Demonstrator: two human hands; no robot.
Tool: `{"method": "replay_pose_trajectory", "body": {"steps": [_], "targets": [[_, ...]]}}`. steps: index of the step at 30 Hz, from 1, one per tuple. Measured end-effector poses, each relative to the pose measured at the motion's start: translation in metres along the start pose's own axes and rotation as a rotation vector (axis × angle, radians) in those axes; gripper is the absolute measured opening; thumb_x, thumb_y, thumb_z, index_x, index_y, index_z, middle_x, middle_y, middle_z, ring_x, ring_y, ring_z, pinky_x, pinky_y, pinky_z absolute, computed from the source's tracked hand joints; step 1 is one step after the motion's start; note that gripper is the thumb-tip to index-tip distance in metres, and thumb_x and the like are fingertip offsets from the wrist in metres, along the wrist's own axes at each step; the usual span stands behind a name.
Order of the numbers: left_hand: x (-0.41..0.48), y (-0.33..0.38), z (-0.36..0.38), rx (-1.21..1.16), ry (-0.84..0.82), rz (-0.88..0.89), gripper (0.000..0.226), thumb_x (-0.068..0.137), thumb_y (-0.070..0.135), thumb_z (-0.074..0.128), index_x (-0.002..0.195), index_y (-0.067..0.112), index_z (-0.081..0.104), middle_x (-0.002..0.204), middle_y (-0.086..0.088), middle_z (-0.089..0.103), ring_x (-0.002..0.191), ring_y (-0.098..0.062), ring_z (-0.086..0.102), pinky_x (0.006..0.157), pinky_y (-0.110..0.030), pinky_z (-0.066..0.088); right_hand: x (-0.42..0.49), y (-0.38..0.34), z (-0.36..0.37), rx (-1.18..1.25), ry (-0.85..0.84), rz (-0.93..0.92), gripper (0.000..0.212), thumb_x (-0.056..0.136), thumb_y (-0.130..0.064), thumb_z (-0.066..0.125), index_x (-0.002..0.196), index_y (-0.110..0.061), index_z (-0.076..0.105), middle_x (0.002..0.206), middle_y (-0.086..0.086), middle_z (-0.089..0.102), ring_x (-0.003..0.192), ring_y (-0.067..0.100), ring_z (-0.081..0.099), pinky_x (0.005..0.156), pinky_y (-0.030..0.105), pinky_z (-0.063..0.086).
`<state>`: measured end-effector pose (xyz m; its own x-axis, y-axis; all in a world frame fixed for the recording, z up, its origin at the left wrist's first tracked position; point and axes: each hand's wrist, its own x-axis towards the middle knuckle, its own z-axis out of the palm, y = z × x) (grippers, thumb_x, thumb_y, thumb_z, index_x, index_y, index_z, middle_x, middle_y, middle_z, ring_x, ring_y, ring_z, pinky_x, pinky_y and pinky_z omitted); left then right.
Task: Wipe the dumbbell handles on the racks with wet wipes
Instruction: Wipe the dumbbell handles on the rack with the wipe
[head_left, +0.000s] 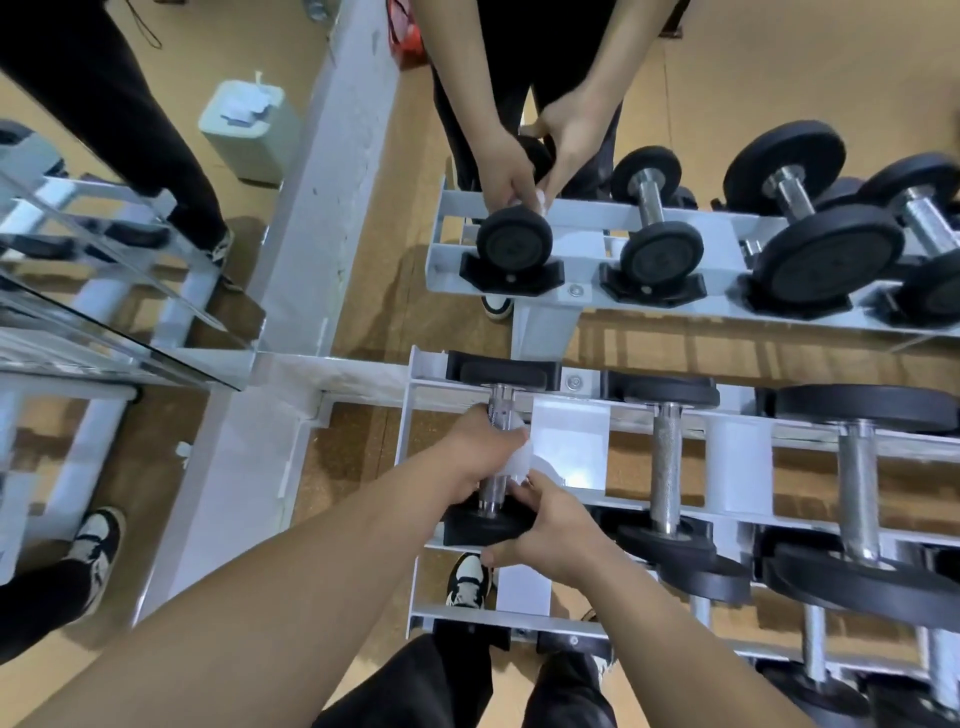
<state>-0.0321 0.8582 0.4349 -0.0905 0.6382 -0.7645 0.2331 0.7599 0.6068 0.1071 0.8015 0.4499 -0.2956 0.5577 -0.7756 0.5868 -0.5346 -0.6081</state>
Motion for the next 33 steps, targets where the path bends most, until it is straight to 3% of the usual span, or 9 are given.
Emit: {"method": "replay_pose_trajectory", "body": {"steps": [4,11,15,18,21,24,26,29,33], "targets": [[0.005,0.009,0.004,-0.199,0.069,0.025,0.03,0.093,0.028,0.073,0.12,0.019,0.064,0.11,-0.003,0.071,0.102,-0.022,0.067,0.096,-0.041,0.056,-0.003,-0.006,-0.002,0.014,-0.008,-0.005,0.114,0.069,-0.007,0.094,0.159,-0.019,0.025,0.156,-0.011,0.045,0.139,0.009,0.045,0.098,0.018,0.039],[-0.016,-0.028,-0.009,0.137,-0.151,0.11,0.032,0.093,0.027,0.065,0.123,0.02,0.056,0.109,-0.003,0.069,0.097,-0.016,0.066,0.077,-0.028,0.054,0.0,0.001,-0.002,0.019,-0.018,0.013,0.089,0.068,-0.005,0.094,0.14,-0.03,0.048,0.114,-0.028,0.067,0.096,-0.012,0.062,0.065,0.001,0.045],[-0.019,-0.028,-0.024,0.046,-0.187,0.05,0.03,0.096,0.024,0.068,0.126,0.024,0.063,0.109,0.0,0.075,0.099,-0.019,0.072,0.088,-0.036,0.059,0.0,-0.002,-0.002,0.03,-0.032,0.047,0.096,0.068,-0.006,0.094,0.143,-0.031,0.039,0.129,-0.024,0.061,0.108,-0.007,0.059,0.081,0.005,0.045],[-0.025,-0.025,-0.034,-0.226,0.04,-0.019,0.02,0.105,0.019,0.054,0.118,0.02,0.069,0.105,-0.006,0.075,0.096,-0.023,0.071,0.088,-0.04,0.058,0.0,-0.004,-0.002,0.008,-0.038,0.06,0.127,0.068,-0.011,0.096,0.164,-0.015,0.013,0.16,-0.008,0.042,0.144,0.013,0.042,0.106,0.021,0.038],[-0.035,-0.022,-0.028,-0.2,0.405,0.161,0.037,0.108,0.016,0.041,0.142,0.027,0.053,0.121,-0.009,0.068,0.098,-0.02,0.065,0.094,-0.035,0.053,0.0,-0.006,-0.001,-0.011,-0.045,0.041,0.133,0.067,-0.015,0.097,0.165,-0.014,0.007,0.162,-0.007,0.038,0.151,0.015,0.034,0.111,0.025,0.035],[-0.052,-0.022,0.007,0.188,0.16,0.336,0.043,0.109,0.035,0.04,0.152,0.037,0.041,0.165,0.003,0.032,0.143,-0.018,0.043,0.118,-0.036,0.035,0.006,0.0,-0.001,-0.063,-0.007,0.02,0.108,0.063,-0.013,0.097,0.154,-0.02,0.039,0.136,-0.01,0.065,0.124,0.011,0.062,0.102,0.031,0.054],[-0.058,-0.029,0.026,0.119,0.023,0.285,0.042,0.108,0.047,0.037,0.143,0.031,0.054,0.17,0.019,0.002,0.153,-0.01,0.02,0.123,-0.037,0.026,0.007,0.003,-0.001,-0.078,0.01,-0.009,0.088,0.063,-0.01,0.095,0.138,-0.023,0.052,0.115,-0.013,0.072,0.101,0.002,0.07,0.086,0.03,0.062],[-0.051,-0.037,0.021,-0.09,0.285,0.247,0.034,0.109,0.038,0.041,0.141,0.029,0.051,0.145,0.012,0.054,0.135,-0.014,0.052,0.105,-0.03,0.046,0.002,0.0,-0.005,-0.091,-0.014,-0.001,0.089,0.063,-0.012,0.096,0.137,-0.019,0.047,0.123,-0.007,0.067,0.112,0.011,0.065,0.078,0.014,0.054],[-0.031,-0.046,0.013,-0.157,0.298,0.201,0.034,0.098,0.021,0.067,0.127,0.03,0.053,0.111,0.018,0.069,0.108,-0.005,0.067,0.087,-0.019,0.051,0.001,0.002,-0.007,-0.064,-0.01,-0.028,0.104,0.068,-0.017,0.096,0.152,-0.011,0.034,0.153,-0.005,0.051,0.141,0.015,0.047,0.085,0.011,0.041]]}}
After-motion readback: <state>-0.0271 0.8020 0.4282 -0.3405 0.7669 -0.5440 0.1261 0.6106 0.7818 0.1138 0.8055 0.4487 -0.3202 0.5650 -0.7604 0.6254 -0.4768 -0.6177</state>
